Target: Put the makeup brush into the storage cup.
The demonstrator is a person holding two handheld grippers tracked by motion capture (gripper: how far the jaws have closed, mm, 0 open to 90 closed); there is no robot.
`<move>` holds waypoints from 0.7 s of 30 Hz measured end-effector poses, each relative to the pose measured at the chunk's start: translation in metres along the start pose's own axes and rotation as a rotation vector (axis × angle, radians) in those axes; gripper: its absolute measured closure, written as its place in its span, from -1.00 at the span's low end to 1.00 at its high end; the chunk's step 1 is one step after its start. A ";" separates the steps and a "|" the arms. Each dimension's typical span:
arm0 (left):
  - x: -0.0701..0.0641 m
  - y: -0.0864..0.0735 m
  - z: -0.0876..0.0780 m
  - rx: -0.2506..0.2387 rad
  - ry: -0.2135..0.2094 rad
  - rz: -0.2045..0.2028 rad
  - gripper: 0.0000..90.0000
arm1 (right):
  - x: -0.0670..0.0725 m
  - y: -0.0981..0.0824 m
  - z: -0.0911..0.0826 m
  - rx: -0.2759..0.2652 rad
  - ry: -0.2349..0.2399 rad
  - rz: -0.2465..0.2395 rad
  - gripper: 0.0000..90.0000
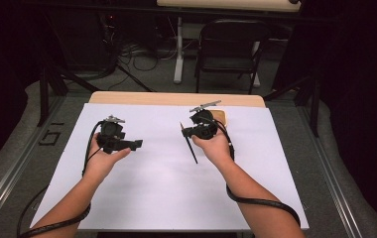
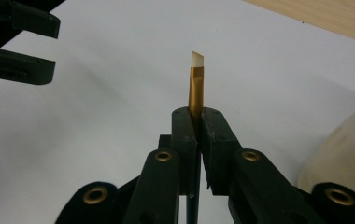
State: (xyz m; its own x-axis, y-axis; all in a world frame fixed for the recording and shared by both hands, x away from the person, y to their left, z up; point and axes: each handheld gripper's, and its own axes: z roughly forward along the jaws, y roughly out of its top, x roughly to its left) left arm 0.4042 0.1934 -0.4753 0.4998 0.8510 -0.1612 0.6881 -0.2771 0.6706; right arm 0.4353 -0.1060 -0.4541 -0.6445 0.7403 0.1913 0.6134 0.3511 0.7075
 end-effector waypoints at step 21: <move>-0.026 0.002 0.010 -0.049 -0.092 0.028 -0.29 | 0.008 -0.013 0.001 -0.167 0.020 0.064 0.88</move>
State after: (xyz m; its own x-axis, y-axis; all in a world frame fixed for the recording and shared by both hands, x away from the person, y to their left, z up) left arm 0.3976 0.1668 -0.4770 0.5662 0.7980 -0.2064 0.6478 -0.2759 0.7101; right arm 0.4226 -0.1035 -0.4623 -0.6164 0.7460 0.2522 0.5704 0.2022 0.7961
